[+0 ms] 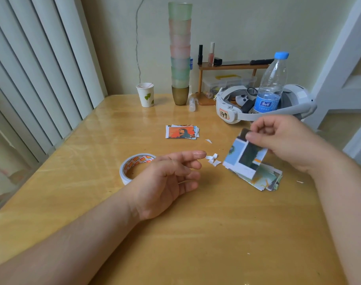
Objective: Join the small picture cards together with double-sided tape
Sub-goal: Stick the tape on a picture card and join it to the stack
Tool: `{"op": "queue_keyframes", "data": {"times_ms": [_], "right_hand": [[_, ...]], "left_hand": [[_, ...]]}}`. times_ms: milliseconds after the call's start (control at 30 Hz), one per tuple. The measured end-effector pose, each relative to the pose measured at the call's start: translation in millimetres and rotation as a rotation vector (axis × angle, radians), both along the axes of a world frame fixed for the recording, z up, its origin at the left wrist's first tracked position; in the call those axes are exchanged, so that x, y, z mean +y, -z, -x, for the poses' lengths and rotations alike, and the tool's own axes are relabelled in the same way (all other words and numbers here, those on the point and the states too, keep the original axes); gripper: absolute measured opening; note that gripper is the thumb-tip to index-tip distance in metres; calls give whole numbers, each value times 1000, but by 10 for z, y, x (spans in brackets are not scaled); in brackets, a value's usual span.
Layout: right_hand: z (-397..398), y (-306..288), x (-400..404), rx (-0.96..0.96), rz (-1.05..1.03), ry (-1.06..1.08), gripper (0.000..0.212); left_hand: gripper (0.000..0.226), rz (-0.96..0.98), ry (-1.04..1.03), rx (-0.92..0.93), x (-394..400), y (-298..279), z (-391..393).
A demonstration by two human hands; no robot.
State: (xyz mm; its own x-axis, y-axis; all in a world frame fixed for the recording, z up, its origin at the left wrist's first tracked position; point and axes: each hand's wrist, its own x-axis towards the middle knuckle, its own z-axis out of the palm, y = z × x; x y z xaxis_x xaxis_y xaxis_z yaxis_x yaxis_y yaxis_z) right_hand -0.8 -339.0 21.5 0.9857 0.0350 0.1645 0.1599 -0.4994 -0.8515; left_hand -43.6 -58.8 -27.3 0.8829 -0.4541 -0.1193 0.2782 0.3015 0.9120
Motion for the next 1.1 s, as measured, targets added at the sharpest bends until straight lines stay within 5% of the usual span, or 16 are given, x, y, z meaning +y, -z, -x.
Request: {"op": "queue_keyframes", "data": {"times_ms": [200,733,967,1100], "right_hand": [[82,101,534,60,-390,29,13],[234,199,982,342,-658,11,5],[286,164,1026,477,-823,-97,16],[310,139,1022,457,-734,-84,16]], "left_hand": [[48,56,-57,-47,55,-51,-5],[27,-185,-272,-301,46,-60,42],[30,-676,-329,-818,185,31,21],[34,-740,-353,-958,234,36,0]]}}
